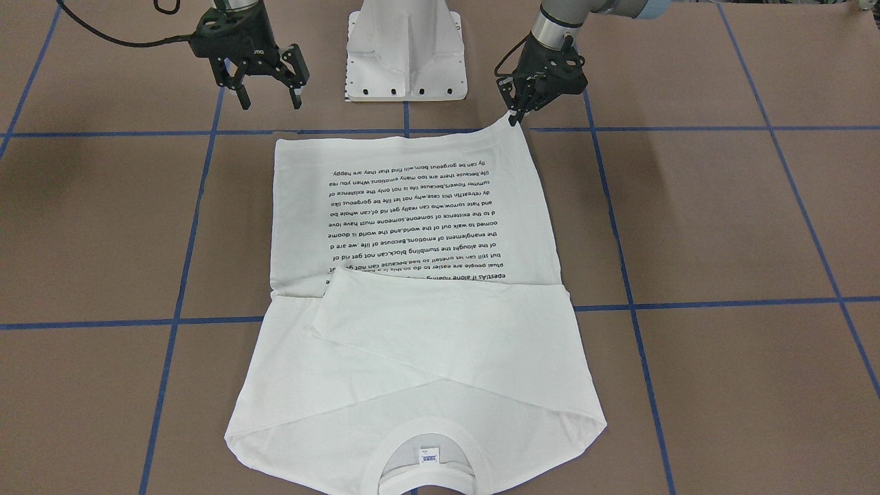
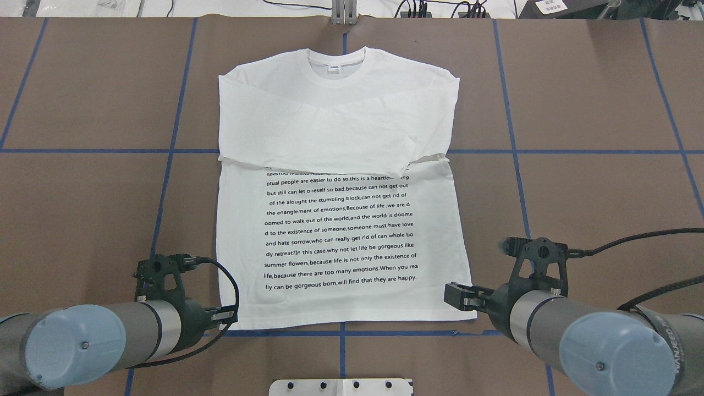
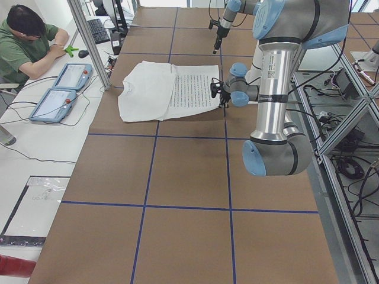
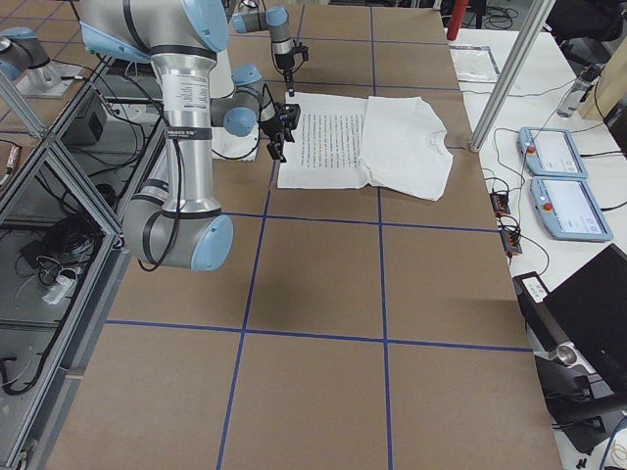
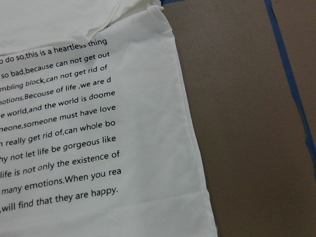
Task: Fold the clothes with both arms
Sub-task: 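Grasp the hem corners with both grippers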
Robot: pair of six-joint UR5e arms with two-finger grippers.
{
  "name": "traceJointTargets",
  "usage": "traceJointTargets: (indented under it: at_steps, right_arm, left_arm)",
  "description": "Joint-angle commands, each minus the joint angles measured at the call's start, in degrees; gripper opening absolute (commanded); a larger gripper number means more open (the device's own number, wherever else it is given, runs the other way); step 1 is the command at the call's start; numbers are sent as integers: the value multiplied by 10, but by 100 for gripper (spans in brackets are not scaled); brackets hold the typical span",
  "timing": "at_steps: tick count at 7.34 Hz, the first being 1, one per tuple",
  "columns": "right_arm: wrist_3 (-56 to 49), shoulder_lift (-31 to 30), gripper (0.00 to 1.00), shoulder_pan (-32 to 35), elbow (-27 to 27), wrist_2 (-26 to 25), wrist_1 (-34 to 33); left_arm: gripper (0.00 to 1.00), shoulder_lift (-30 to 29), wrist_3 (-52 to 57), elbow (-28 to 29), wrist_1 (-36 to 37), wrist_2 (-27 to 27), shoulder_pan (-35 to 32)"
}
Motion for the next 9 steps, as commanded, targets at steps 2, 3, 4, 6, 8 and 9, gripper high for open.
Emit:
traceJointTargets:
  at_steps: [2, 3, 4, 6, 8, 9]
  right_arm:
    - [14, -71, 87, -28, -86, -70, 189]
    - [15, -74, 74, -34, -96, -76, 196]
    - [14, -73, 65, -42, -118, -97, 197]
    - [14, -65, 62, -48, -123, -103, 195]
    - [13, -65, 62, -58, -124, -121, 188]
    - [13, -64, 61, -62, -130, -122, 188]
  left_arm:
    - [0, -12, 0, -13, 3, -14, 0]
    - [0, -14, 0, -13, 3, -14, 0]
    - [0, -14, 0, -12, 3, -14, -1]
    - [0, -14, 0, -12, 3, -15, -1]
    - [0, -14, 0, -12, 3, -15, -1]
    - [0, -14, 0, -13, 3, -15, -1]
